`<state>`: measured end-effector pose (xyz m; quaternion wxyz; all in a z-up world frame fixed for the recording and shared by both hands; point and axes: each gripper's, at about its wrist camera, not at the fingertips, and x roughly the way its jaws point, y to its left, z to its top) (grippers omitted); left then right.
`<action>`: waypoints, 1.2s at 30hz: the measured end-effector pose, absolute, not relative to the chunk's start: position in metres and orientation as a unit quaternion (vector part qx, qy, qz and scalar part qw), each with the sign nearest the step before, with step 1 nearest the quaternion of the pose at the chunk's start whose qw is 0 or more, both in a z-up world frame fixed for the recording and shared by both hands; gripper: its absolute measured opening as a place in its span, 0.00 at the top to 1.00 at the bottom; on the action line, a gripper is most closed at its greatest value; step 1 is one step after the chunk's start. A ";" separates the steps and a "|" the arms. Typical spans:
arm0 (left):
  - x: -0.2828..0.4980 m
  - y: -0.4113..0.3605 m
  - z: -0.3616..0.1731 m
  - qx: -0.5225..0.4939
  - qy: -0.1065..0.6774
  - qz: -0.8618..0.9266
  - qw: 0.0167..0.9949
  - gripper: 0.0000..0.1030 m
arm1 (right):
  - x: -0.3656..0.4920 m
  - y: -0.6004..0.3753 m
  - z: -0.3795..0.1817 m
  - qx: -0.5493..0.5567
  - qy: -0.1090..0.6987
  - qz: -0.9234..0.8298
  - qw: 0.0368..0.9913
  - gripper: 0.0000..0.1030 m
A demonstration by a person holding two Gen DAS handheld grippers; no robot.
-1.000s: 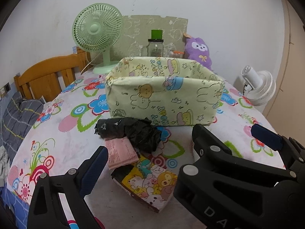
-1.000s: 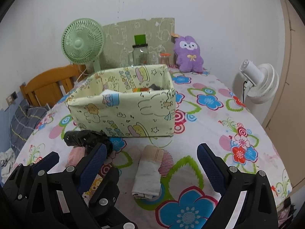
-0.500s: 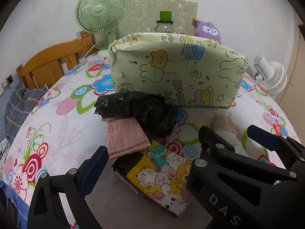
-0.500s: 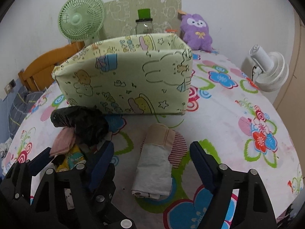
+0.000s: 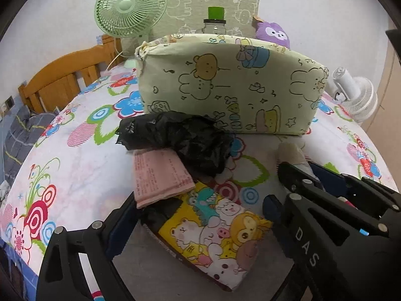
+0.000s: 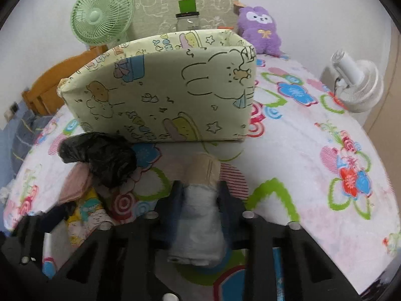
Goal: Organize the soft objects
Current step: 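Grasp the cartoon tissue box with left tool while right tool grasps white towel, then carry the tissue box with left tool while right tool carries towel over basket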
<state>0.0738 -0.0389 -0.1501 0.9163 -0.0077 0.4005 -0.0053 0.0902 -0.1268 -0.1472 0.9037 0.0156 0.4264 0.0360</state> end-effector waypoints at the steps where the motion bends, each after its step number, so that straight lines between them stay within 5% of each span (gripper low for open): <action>1: 0.074 -0.038 -0.150 -0.009 0.401 -0.005 0.916 0.06 | 0.090 -0.127 -0.147 0.016 0.427 0.036 0.903 0.72; 14: 0.067 -0.031 -0.147 -0.025 0.399 -0.022 0.916 0.19 | 0.082 -0.126 -0.142 0.039 0.427 0.053 0.902 0.73; 36: 0.039 -0.042 -0.108 -0.025 0.352 -0.034 0.935 0.19 | 0.049 -0.138 -0.099 0.052 0.370 0.047 0.926 0.73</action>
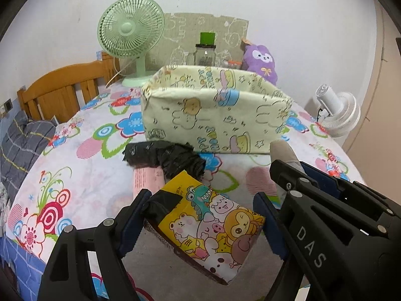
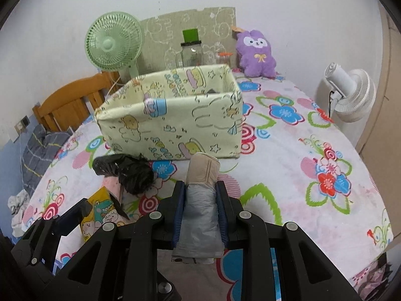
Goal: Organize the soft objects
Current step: 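Carry the tissue box with left tool while right tool carries towel over basket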
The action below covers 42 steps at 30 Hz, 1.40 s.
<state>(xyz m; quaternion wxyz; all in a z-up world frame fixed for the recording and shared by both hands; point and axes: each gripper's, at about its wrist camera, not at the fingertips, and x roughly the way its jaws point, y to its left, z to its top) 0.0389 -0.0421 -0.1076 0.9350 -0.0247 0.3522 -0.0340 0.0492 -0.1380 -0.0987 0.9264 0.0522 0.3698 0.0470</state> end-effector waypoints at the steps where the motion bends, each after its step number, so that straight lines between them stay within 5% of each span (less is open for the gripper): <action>1: 0.039 -0.043 -0.105 -0.025 0.350 -0.035 0.936 0.19 | 0.048 -0.139 -0.095 0.053 0.366 0.046 0.928 0.73; 42: 0.040 -0.049 -0.007 -0.009 0.283 -0.064 0.957 0.19 | 0.038 -0.147 0.008 0.059 0.281 0.022 0.958 0.73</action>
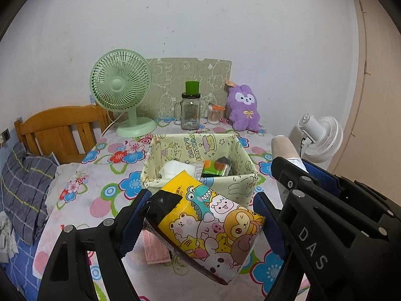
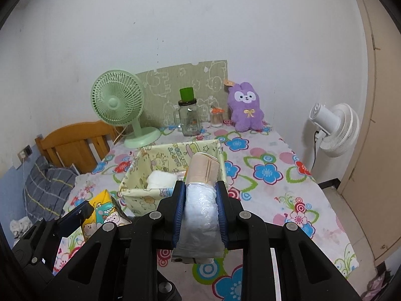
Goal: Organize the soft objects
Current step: 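Carry the tissue box with left tool while right tool carries towel over basket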
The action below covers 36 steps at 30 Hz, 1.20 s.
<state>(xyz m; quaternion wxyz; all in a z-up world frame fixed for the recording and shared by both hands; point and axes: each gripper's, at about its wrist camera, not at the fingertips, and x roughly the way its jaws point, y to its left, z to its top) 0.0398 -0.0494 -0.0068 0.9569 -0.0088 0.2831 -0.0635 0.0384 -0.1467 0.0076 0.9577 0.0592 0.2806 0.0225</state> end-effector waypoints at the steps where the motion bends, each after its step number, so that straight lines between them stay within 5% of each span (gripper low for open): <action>1: 0.040 -0.049 -0.006 -0.009 0.282 -0.064 0.957 0.19 | 0.040 -0.147 0.009 0.059 0.279 0.022 0.958 0.73; 36: 0.118 -0.044 0.010 -0.015 0.265 -0.054 0.963 0.19 | 0.126 -0.142 0.023 0.056 0.261 0.033 0.963 0.73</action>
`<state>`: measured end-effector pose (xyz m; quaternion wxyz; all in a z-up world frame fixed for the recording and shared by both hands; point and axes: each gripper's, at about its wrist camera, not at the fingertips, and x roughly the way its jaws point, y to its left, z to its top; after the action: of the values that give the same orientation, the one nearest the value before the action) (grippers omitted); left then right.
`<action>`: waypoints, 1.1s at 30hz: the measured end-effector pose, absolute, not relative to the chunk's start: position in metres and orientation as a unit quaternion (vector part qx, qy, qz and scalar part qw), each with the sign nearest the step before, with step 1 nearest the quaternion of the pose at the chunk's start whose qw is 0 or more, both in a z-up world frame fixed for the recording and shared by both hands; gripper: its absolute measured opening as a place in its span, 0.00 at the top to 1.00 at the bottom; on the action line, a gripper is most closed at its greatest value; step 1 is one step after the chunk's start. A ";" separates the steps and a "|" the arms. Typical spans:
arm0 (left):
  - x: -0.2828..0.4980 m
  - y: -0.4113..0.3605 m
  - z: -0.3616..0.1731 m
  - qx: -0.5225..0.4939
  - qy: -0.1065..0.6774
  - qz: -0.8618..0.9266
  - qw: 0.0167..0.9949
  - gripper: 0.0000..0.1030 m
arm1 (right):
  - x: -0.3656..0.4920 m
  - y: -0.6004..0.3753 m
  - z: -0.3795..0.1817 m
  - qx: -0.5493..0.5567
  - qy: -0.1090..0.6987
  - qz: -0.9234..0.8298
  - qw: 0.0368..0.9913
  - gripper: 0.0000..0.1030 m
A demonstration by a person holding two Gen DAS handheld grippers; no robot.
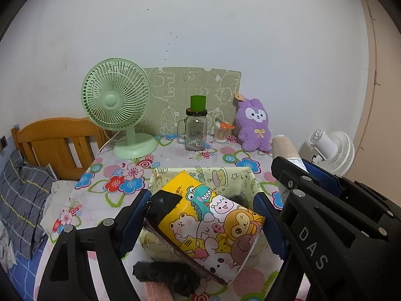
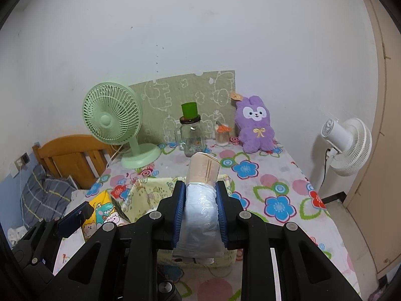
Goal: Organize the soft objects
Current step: 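Carry the tissue box with left tool while right tool carries towel over basket, then release the tissue box into basket with left tool while right drops towel in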
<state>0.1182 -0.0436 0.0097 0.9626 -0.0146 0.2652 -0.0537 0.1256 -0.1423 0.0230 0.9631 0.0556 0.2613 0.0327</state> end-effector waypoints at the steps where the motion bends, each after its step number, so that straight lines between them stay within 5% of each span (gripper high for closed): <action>1: 0.121 -0.043 0.010 -0.015 0.265 -0.053 0.963 0.19 | 0.128 -0.142 0.023 0.056 0.261 0.033 0.963 0.73; 33: 0.206 -0.029 -0.029 -0.026 0.313 -0.044 0.948 0.18 | 0.202 -0.129 -0.014 0.060 0.297 0.064 0.951 0.73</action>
<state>0.2064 -0.0289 -0.0289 0.9483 -0.0263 0.3132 -0.0437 0.2016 -0.1287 -0.0137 0.9509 0.0600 0.2967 0.0644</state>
